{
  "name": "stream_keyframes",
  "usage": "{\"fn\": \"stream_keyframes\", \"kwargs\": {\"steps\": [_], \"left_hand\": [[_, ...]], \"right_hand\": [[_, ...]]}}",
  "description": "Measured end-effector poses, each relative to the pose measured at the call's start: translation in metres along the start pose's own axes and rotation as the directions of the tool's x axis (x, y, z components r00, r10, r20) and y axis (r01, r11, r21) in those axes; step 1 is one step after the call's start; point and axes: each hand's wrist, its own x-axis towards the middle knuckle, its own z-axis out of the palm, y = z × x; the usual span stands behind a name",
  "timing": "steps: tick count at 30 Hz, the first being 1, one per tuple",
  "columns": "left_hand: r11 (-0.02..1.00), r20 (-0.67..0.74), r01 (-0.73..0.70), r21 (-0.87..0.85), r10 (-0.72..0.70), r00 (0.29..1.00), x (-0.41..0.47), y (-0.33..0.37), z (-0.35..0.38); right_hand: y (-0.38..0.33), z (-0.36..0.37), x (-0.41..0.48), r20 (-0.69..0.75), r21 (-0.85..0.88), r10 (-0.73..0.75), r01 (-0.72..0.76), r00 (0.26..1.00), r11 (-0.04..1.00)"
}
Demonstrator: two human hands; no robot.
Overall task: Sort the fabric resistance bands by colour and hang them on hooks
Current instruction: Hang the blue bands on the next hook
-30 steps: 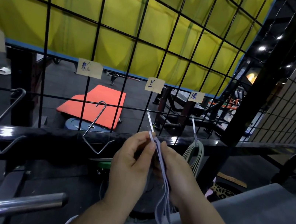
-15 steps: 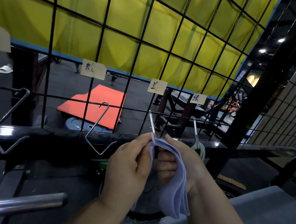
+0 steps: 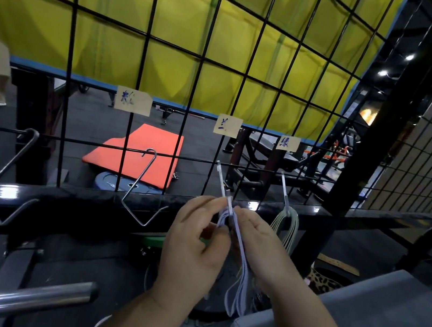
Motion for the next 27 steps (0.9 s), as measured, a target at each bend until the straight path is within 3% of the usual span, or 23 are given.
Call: {"fn": "stream_keyframes", "kwargs": {"steps": [6,9,13,18,23,27], "left_hand": [[0.999,-0.028,-0.053,0.002,0.053,0.998,0.001,-0.001,0.0],[0.999,-0.004,-0.044,-0.02,0.044,0.999,0.001,-0.001,0.0],[0.995,0.03,-0.018,-0.094,0.021,0.999,0.001,0.003,0.0],[0.998,0.008,-0.054,-0.007,0.054,0.998,0.002,-0.003,-0.004],[0.994,-0.027,-0.099,0.055,0.101,0.995,0.0,-0.002,-0.006],[0.992,-0.037,-0.107,0.07,0.109,0.993,-0.002,-0.004,-0.005]], "right_hand": [[0.002,-0.003,0.001,-0.058,-0.256,-0.141,0.122,0.988,0.959],[0.006,0.0,0.001,-0.12,-0.271,-0.23,0.191,0.966,0.944],[0.012,0.005,-0.001,-0.171,-0.155,-0.243,0.217,0.955,0.964],[0.014,0.006,0.0,-0.174,0.007,-0.199,0.204,0.964,0.979],[0.016,0.006,0.004,-0.14,0.22,-0.053,0.083,0.989,0.972],[0.017,0.006,0.006,-0.138,0.239,-0.038,0.07,0.99,0.968]]}}
